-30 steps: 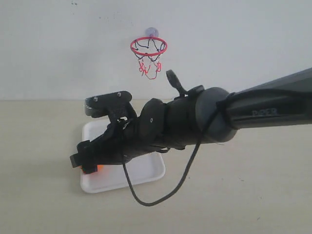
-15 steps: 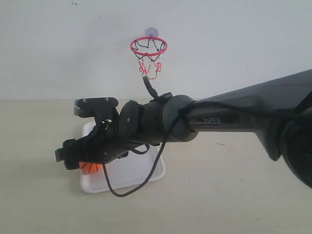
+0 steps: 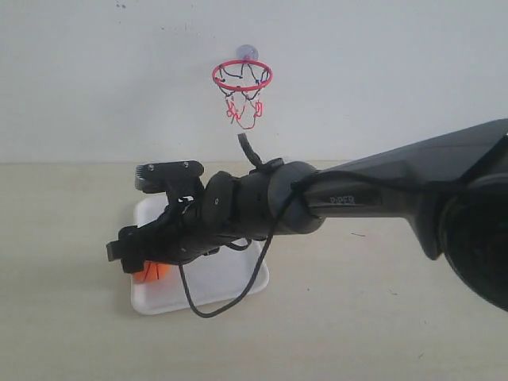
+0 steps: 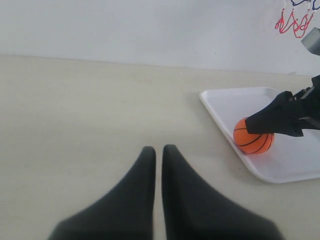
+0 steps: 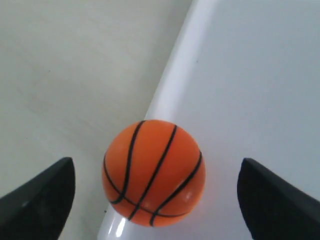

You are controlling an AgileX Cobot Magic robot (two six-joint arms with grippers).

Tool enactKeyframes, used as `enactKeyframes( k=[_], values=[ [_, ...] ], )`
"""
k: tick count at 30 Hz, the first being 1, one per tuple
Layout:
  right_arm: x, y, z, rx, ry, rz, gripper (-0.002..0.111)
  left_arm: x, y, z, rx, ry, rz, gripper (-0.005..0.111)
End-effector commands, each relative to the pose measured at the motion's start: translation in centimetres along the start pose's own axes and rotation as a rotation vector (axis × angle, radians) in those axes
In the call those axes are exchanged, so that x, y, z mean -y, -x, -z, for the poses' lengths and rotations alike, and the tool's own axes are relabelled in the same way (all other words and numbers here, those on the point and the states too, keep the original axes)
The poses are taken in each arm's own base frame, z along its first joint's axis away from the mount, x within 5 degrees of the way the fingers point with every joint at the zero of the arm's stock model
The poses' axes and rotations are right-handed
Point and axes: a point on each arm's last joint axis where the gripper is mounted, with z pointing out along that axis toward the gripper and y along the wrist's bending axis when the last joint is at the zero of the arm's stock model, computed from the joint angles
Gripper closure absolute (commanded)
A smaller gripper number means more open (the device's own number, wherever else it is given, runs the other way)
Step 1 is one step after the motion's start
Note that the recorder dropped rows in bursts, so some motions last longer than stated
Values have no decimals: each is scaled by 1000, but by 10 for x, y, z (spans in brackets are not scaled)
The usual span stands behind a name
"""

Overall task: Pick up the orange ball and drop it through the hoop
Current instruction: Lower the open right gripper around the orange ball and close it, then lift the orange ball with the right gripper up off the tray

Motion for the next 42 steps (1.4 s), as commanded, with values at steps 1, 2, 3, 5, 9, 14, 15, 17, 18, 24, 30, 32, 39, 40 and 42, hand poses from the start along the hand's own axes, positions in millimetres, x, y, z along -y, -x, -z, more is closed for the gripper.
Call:
enactKeyframes(
  k=[1, 2, 3, 5, 9, 14, 15, 17, 18, 24, 30, 32, 39, 40, 42],
  values=[
    [1, 4, -3, 11, 2, 5, 26, 0, 0, 0, 12, 2, 11, 103],
    [0, 5, -4, 13, 5, 4, 26, 0, 0, 0, 12, 2, 11, 103],
    [-1, 7, -5, 11, 9, 5, 26, 0, 0, 0, 12, 2, 11, 103],
    [-3, 8, -7, -4, 22, 6, 26, 0, 0, 0, 12, 2, 11, 103],
    [-3, 9, -11, -13, 29, 5, 26, 0, 0, 0, 12, 2, 11, 103],
    [-3, 8, -11, -13, 28, 5, 26, 0, 0, 0, 12, 2, 11, 103],
    [-3, 8, -11, -11, 28, 5, 27, 0, 0, 0, 12, 2, 11, 103],
    [-3, 8, -11, -11, 28, 5, 33, 0, 0, 0, 12, 2, 11, 103],
    [-3, 8, -11, -13, 28, 5, 38, 0, 0, 0, 12, 2, 11, 103],
    [-4, 6, -11, -43, 36, -23, 81, 0, 0, 0, 12, 2, 11, 103],
    [-4, 5, -10, -57, 41, -22, 108, 0, 0, 0, 12, 2, 11, 103],
    [-6, 7, -8, -54, 45, -21, 108, 0, 0, 0, 12, 2, 11, 103],
    [-21, 38, 32, 10, 77, 75, 108, 0, 0, 0, 12, 2, 11, 103],
    [-24, 43, 40, 20, 81, 94, 108, 0, 0, 0, 12, 2, 11, 103],
    [-29, 51, 54, 28, 86, 129, 108, 0, 0, 0, 12, 2, 11, 103]
  ],
)
